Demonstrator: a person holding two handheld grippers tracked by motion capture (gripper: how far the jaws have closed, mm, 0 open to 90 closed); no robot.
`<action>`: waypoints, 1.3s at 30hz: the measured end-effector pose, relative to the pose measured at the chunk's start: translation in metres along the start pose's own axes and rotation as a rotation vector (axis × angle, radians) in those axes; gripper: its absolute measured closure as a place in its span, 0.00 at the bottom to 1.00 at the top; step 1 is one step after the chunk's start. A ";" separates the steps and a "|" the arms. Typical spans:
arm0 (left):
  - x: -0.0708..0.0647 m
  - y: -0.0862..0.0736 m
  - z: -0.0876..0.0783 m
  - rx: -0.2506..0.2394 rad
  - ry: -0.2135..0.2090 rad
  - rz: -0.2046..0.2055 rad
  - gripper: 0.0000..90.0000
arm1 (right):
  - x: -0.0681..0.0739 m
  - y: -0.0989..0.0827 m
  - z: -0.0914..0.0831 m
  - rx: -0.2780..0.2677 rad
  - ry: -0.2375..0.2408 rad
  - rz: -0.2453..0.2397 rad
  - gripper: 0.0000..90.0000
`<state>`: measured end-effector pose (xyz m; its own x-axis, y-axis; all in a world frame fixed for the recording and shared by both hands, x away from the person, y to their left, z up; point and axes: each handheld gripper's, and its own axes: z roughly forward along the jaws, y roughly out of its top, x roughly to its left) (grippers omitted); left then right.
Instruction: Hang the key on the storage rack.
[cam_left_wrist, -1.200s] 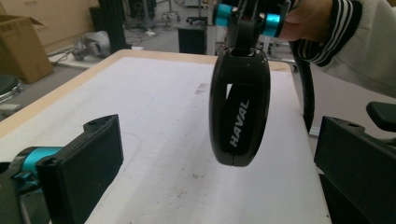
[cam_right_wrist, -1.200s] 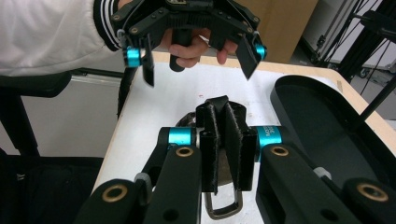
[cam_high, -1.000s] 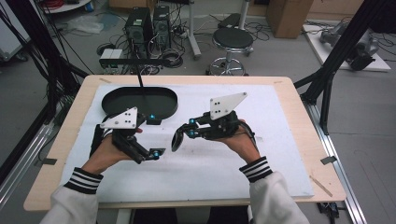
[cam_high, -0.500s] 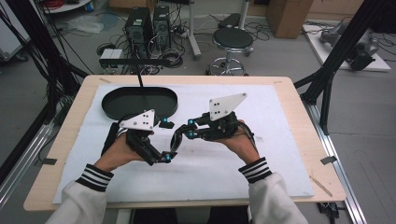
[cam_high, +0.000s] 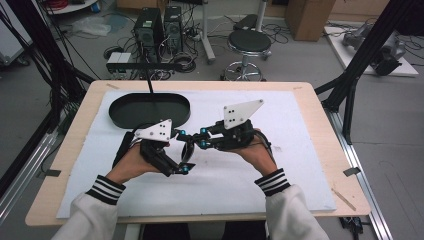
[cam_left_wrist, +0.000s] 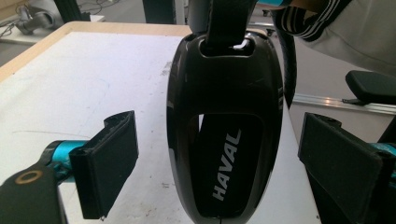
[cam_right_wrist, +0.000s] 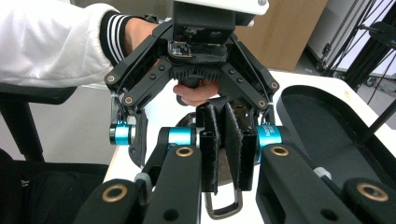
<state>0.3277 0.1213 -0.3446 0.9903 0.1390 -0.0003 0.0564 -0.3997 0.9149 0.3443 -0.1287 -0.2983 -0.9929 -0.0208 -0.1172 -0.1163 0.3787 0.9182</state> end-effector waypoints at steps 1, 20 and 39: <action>0.000 0.000 0.000 -0.007 -0.014 0.002 0.17 | 0.000 0.000 0.000 0.002 0.002 0.002 0.94; 0.000 0.000 -0.003 -0.001 -0.019 -0.009 0.50 | -0.001 -0.001 0.004 0.011 0.010 -0.006 0.94; -0.002 0.001 -0.007 0.009 -0.001 -0.043 0.54 | -0.001 -0.002 0.005 -0.015 0.017 -0.011 0.80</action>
<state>0.3245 0.1267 -0.3405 0.9870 0.1554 -0.0404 0.1004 -0.4013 0.9104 0.3455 -0.1249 -0.3020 -0.9918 -0.0407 -0.1211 -0.1276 0.3647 0.9223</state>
